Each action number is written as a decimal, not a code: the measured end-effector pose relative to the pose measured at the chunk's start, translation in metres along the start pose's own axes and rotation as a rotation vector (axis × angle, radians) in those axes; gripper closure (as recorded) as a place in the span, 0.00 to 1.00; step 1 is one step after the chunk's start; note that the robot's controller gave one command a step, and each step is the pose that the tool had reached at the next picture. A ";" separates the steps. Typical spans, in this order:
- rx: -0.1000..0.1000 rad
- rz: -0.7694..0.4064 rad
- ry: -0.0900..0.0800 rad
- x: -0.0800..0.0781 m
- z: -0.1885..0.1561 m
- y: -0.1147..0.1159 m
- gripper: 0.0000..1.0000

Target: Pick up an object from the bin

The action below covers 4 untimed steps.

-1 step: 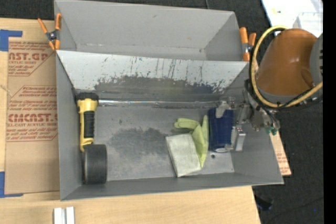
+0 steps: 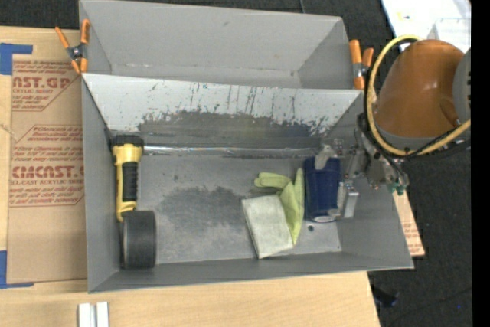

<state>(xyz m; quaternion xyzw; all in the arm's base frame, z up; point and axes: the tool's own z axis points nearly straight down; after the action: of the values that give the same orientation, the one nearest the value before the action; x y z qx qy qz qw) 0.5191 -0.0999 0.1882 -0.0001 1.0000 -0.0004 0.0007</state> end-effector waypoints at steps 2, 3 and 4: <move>-0.001 -0.344 -0.001 -0.008 0.073 0.010 0.00; -0.003 -0.145 0.001 -0.023 0.071 0.002 0.00; -0.001 -0.164 0.000 -0.015 0.075 -0.001 0.00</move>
Offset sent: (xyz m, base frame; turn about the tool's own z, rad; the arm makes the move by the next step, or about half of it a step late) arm 0.0274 0.0295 -0.0892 0.2016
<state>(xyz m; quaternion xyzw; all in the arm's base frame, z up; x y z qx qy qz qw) 0.5340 -0.1015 0.1137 -0.0818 0.9966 0.0002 0.0005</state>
